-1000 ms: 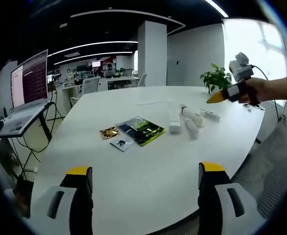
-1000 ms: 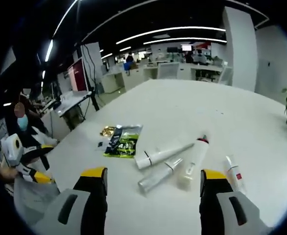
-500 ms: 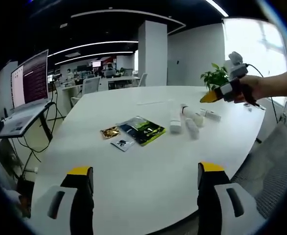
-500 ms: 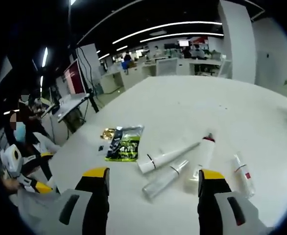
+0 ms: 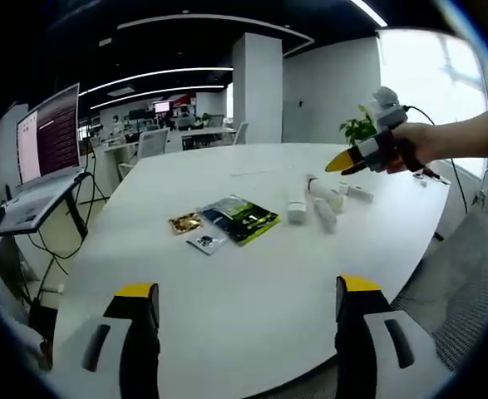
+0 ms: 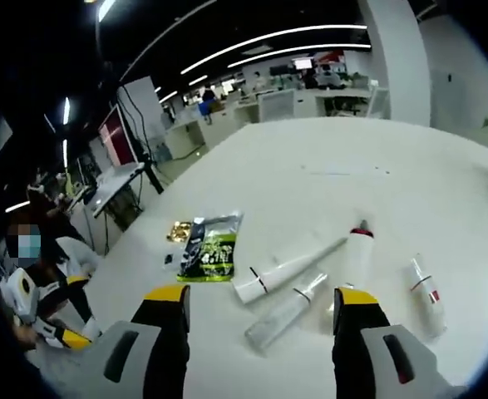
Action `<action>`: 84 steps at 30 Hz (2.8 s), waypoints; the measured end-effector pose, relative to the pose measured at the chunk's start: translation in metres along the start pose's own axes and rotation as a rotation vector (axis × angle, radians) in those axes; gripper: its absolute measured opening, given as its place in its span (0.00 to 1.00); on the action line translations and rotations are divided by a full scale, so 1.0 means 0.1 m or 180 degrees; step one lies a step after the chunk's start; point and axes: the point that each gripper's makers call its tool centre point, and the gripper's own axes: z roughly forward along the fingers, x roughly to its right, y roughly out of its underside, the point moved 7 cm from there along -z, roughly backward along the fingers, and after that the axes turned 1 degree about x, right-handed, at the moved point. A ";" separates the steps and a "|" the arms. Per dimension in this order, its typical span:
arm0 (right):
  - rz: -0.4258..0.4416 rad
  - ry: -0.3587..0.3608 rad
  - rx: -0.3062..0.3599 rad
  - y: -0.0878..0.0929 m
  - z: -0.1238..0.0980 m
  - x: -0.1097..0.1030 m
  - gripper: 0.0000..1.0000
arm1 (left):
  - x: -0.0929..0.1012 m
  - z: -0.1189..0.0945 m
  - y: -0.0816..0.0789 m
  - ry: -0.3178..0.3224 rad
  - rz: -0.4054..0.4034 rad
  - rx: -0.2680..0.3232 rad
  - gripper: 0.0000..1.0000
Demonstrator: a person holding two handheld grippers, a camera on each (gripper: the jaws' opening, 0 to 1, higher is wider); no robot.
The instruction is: Arrange the skincare products in the storage area until every visible bottle or jar stands upright without overlapping.
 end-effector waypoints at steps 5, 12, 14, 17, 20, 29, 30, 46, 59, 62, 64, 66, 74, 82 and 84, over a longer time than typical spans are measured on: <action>0.0085 0.0009 -0.0048 0.00 0.04 -0.01 0.71 | -0.01 0.00 0.00 -0.0032 0.0031 0.0018 0.84; 0.0188 0.0042 -0.0106 0.03 0.07 -0.04 0.70 | -0.01 0.00 0.01 -0.0010 0.0039 -0.0011 0.83; 0.0221 0.0051 -0.0126 0.03 0.10 -0.02 0.69 | -0.01 0.00 0.01 -0.0012 0.0038 -0.0007 0.83; 0.0212 0.0048 -0.0195 0.03 0.20 0.00 0.69 | -0.04 0.00 0.02 -0.0037 0.0024 0.0004 0.83; 0.0221 0.0063 -0.0222 0.02 0.26 0.02 0.68 | -0.04 0.00 0.02 -0.0056 0.0010 0.0013 0.82; 0.0232 0.0086 -0.0281 -0.01 0.36 0.02 0.67 | -0.04 -0.01 0.02 -0.0061 0.0007 0.0009 0.82; 0.0238 0.0094 -0.0282 -0.02 0.36 0.01 0.67 | -0.04 -0.01 0.02 -0.0061 0.0010 0.0007 0.82; 0.0211 0.0290 -0.0369 -0.11 0.69 0.10 0.62 | -0.04 0.00 0.04 -0.0057 0.0022 -0.0040 0.80; 0.0189 0.0481 -0.0619 -0.11 0.92 0.22 0.60 | -0.04 0.00 0.06 -0.0059 0.0031 -0.0079 0.79; 0.0197 0.0513 -0.0650 -0.11 1.00 0.29 0.60 | -0.04 0.00 0.06 -0.0064 0.0035 -0.0086 0.79; 0.0220 0.0523 -0.0669 -0.10 0.99 0.28 0.59 | -0.04 0.00 0.05 -0.0068 0.0033 -0.0090 0.78; 0.0222 0.0531 -0.0676 -0.10 1.00 0.28 0.59 | -0.04 0.00 0.06 -0.0065 0.0041 -0.0106 0.78; 0.0172 0.0600 -0.0775 -0.12 1.13 0.33 0.55 | -0.02 0.00 0.05 -0.0060 0.0039 -0.0125 0.77; 0.0134 0.0642 -0.0902 -0.09 1.22 0.34 0.49 | -0.03 0.00 0.07 -0.0058 0.0041 -0.0150 0.76; 0.0204 0.0638 -0.0900 -0.07 1.29 0.36 0.49 | -0.03 0.00 0.08 -0.0057 0.0038 -0.0155 0.76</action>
